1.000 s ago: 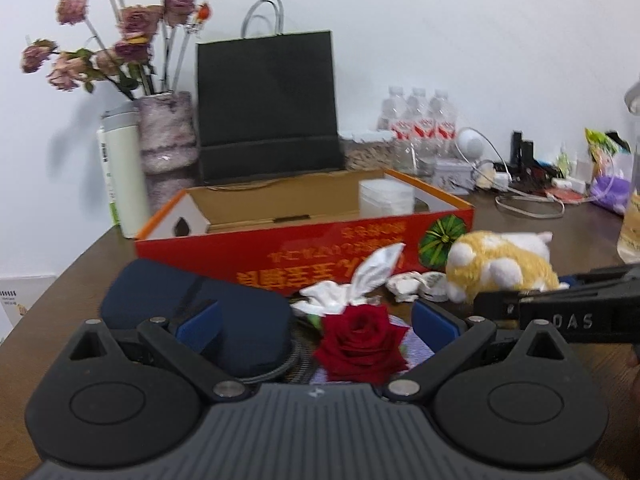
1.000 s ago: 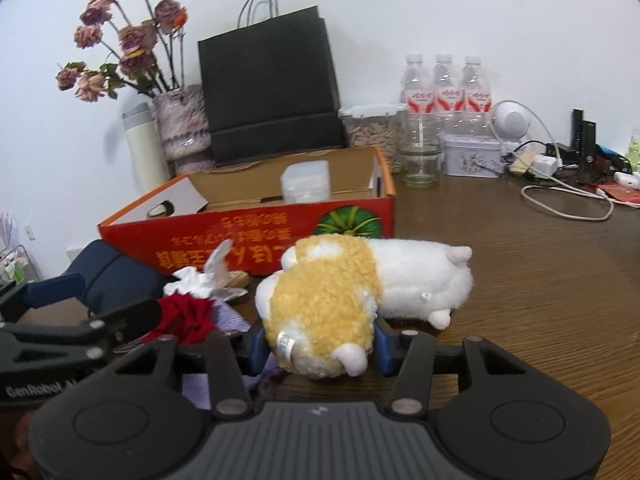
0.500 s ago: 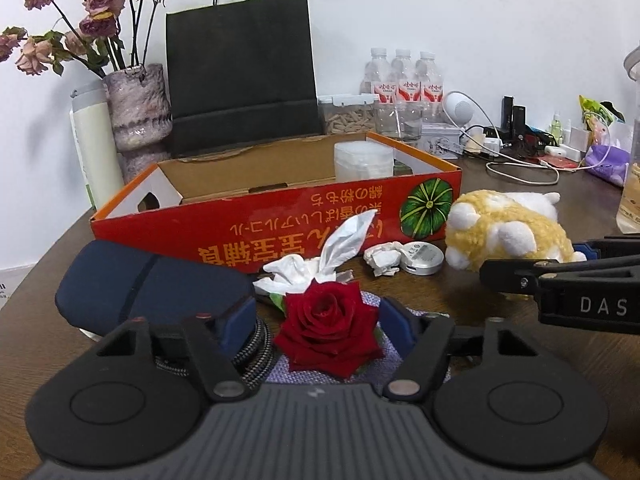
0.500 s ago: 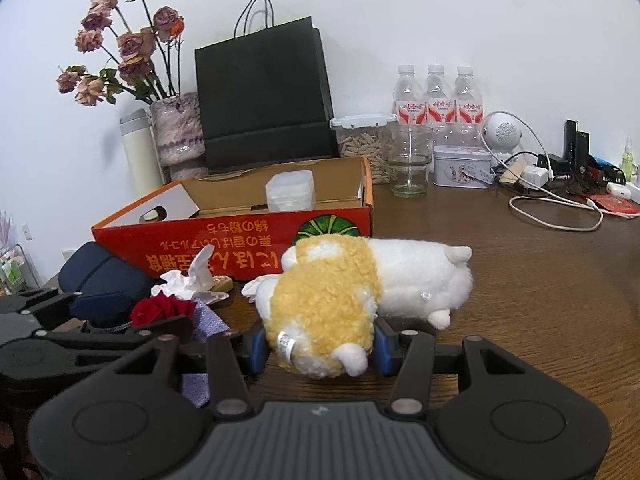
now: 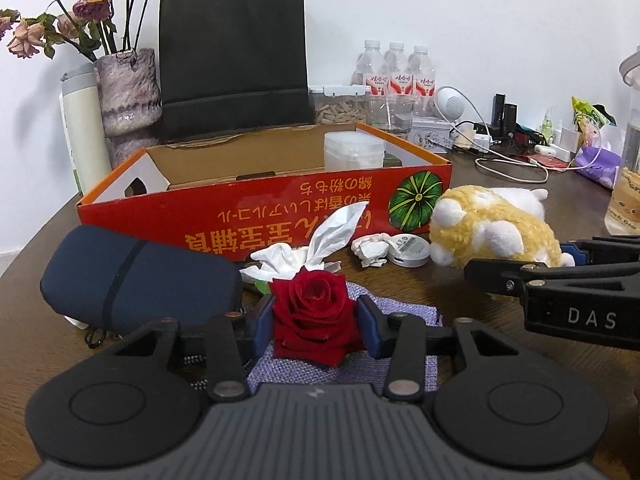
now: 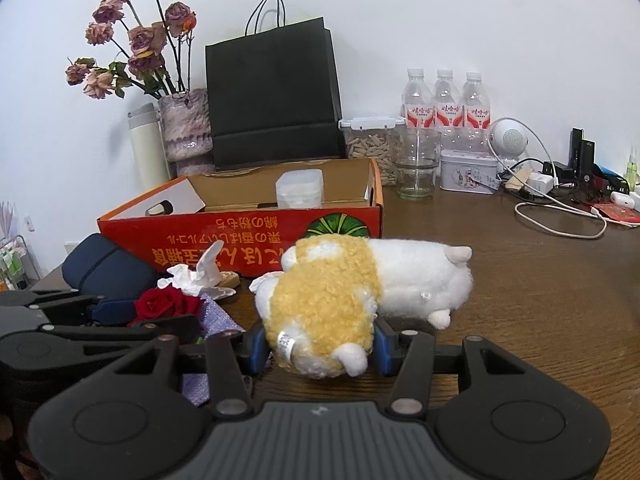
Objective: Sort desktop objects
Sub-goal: 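Grasp the red rose with left gripper while right gripper holds the plush toy, then lift and carry the rose and plush toy with both grippers over the box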
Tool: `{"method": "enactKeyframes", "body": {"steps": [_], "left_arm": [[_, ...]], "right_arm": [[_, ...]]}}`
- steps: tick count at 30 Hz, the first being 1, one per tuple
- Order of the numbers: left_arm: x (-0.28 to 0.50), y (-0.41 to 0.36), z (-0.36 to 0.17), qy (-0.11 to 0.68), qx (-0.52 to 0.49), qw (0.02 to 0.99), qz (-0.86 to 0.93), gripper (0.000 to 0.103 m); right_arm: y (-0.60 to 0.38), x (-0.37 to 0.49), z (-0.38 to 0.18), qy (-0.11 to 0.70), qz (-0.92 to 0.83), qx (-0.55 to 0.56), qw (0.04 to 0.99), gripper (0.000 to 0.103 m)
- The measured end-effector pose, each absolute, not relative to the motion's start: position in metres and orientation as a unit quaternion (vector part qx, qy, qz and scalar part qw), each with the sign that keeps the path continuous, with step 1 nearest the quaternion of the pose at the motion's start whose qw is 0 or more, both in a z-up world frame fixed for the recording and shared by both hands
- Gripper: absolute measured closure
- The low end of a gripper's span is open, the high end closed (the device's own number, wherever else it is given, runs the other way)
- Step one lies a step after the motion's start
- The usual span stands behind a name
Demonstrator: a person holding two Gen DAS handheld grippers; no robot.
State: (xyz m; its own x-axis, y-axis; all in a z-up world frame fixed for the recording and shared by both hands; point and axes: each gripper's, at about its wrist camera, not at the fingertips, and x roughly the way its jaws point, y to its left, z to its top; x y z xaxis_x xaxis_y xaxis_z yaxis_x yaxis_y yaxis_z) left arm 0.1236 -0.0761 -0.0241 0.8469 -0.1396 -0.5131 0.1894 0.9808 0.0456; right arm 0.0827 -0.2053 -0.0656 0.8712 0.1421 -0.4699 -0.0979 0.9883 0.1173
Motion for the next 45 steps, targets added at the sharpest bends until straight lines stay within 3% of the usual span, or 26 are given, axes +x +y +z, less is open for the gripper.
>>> {"method": "enactKeyframes", "body": {"steps": [14,26,45], "left_arm": [[0.107,-0.066,-0.008,0.227,0.029,0.97,-0.085,0.066],[0.111,-0.043,0.041,0.166,0.002,0.982,-0.095,0.066],[0.187,0.0,0.08,0.108,-0.054,0.992,-0.042,0.066]], "right_arm": [[-0.203,0.074,-0.06,0.217,0.061,0.036,0.974,0.055],[-0.19,0.075,-0.03,0.168,0.069,0.02,0.983,0.055],[-0.122,0.17,0.017,0.12,0.109,0.005,0.987,0.055]]}}
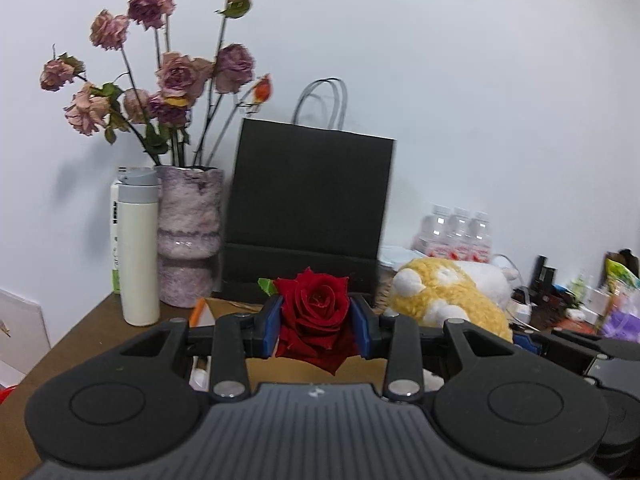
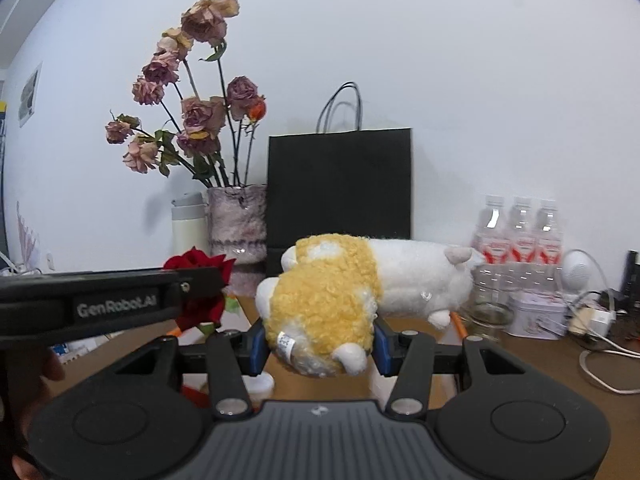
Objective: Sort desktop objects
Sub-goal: 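Lift and carry the rose and plush toy with both grippers over the box, then open both grippers to drop the rose and plush toy into the box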
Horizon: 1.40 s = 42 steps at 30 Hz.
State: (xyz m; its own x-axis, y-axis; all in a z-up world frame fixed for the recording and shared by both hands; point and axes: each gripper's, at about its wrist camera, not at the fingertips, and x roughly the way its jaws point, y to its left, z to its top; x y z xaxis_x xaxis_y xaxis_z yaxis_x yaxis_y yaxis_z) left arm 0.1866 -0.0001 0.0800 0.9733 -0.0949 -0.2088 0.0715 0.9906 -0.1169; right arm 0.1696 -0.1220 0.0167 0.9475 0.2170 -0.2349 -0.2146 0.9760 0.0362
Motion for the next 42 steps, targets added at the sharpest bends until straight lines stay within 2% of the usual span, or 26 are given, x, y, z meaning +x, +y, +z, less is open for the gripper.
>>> {"method": "enactKeyframes", "body": {"steps": [8,18,32,42], "left_arm": [[0.245,0.015,0.068,0.13,-0.05,0.99,-0.011,0.066],[0.289,0.017,0.041,0.184,-0.031,0.982,0.004,0.066],[0.307,0.026,0.018,0.252,-0.05,0.967,-0.004,0.066],[0.306,0.024,0.017,0.254,-0.044,0.966,-0.004,0.061]], "right_arm": [[-0.102,0.238,0.003,0.148,0.133,0.014,0.98,0.055],[-0.094,0.283,-0.021,0.203,0.135,-0.013,0.97,0.055],[-0.093,0.288,-0.036,0.246,0.119,-0.042,0.961,0.055],[-0.092,0.288,-0.035,0.248,0.115,-0.052,0.96,0.053]]}}
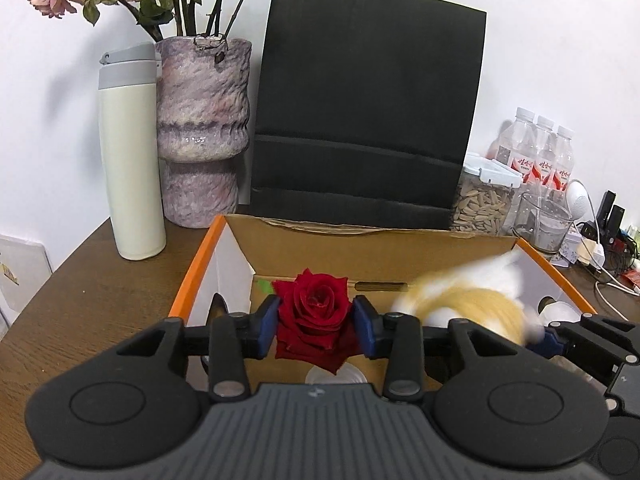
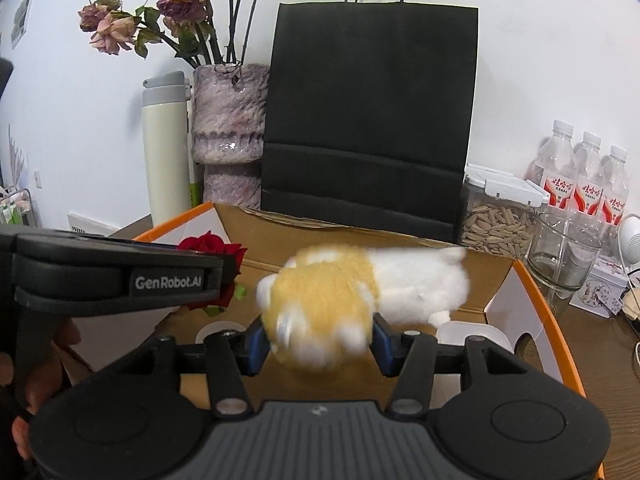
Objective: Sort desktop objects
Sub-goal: 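Open both grippers to drop the rose and plush toy into the box, then withdraw both grippers from the box back toward the table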
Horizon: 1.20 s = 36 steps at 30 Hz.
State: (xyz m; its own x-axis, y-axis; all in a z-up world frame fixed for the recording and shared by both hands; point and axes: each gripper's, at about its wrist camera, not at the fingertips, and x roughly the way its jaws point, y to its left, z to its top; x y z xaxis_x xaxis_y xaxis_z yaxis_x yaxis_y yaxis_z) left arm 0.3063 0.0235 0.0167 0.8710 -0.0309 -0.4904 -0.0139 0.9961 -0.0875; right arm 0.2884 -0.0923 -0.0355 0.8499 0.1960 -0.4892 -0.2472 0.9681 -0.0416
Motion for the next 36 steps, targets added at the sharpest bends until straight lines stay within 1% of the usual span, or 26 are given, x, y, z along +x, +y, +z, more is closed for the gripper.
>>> {"method": "enactKeyframes", "body": {"steps": [2,4,5,7,9,11,13,19,31,36], "left_arm": [[0.306,0.023,0.017,0.253,-0.043,0.967,-0.003,0.061],[0.306,0.023,0.017,0.252,-0.043,0.967,-0.002,0.057],[0.305,0.023,0.018,0.251,-0.043,0.967,-0.001,0.054],[0.303,0.023,0.019,0.246,-0.041,0.968,0.004,0.043],[0.3,0.022,0.022,0.235,-0.038,0.971,0.011,0.012],[0.294,0.02,0.025,0.212,-0.037,0.976,0.015,0.0],[0.291,0.018,0.028,0.196,-0.034,0.98,0.015,0.0],[0.289,0.017,0.03,0.192,-0.034,0.981,0.02,0.0],[0.274,0.016,0.033,0.166,-0.034,0.985,0.023,0.0],[0.261,0.019,0.036,0.168,-0.041,0.985,0.011,0.0]], "right_arm": [[-0.092,0.288,-0.035,0.248,0.107,-0.055,0.961,0.05],[-0.092,0.286,-0.034,0.243,0.099,-0.063,0.963,0.042],[-0.092,0.285,-0.032,0.24,0.097,-0.064,0.964,0.038],[-0.093,0.283,-0.029,0.234,0.093,-0.065,0.965,0.025],[-0.094,0.282,-0.027,0.23,0.09,-0.066,0.967,0.021],[-0.095,0.282,-0.025,0.232,0.089,-0.065,0.966,0.013],[-0.094,0.282,-0.025,0.237,0.086,-0.067,0.965,0.009],[-0.094,0.279,-0.023,0.242,0.09,-0.062,0.964,0.004],[-0.096,0.267,-0.02,0.231,0.089,-0.066,0.967,0.003],[-0.101,0.251,-0.017,0.215,0.088,-0.072,0.97,0.003]]}}
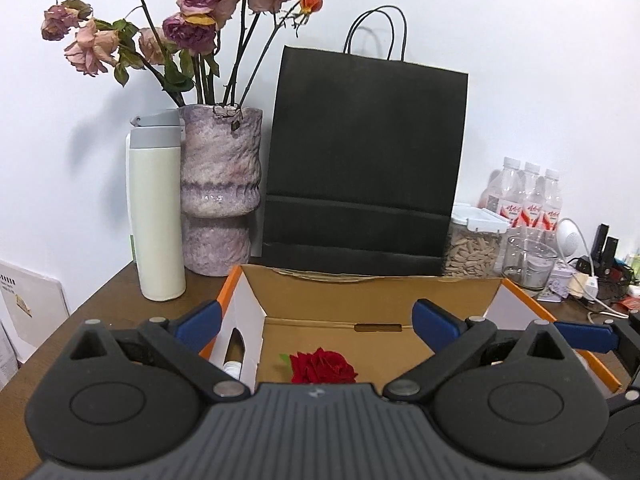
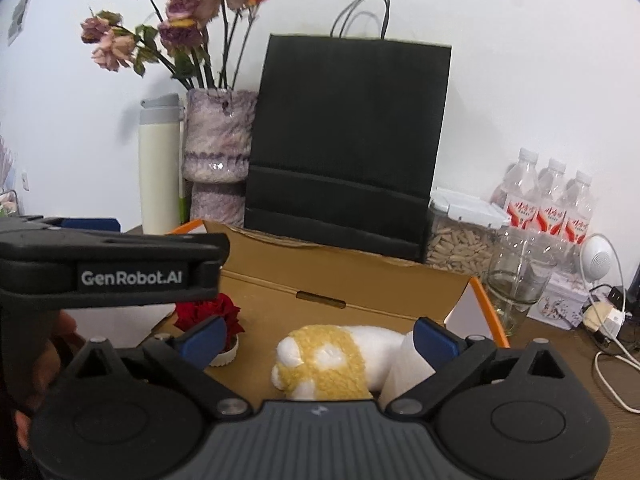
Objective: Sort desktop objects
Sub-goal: 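Withdraw both grippers from the box back toward the table, then grasp the purple drawstring pouch with right gripper while left gripper approaches the navy case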
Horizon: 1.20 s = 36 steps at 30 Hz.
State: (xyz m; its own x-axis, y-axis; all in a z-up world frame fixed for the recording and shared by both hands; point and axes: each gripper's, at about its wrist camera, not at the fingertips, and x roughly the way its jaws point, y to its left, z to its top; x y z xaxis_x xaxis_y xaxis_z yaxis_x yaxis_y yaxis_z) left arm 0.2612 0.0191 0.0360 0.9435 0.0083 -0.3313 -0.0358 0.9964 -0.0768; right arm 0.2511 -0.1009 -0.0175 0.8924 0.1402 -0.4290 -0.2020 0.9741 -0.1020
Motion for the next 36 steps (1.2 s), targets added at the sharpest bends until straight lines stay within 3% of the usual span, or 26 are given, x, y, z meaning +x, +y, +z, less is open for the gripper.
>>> {"method": "enactKeyframes", "body": {"steps": [12,36], "left_arm": [[0.203,0.026,0.035,0.149,-0.041,0.988,0.017,0.0],[0.111,0.032,0.015,0.157,-0.043,0.986,0.034,0.0]], "right_arm": [[-0.115,0.184,-0.012,0.168,0.093,-0.074,0.979,0.003],[-0.149,0.11,-0.053,0.25,0.091,-0.039,0.963,0.003]]}}
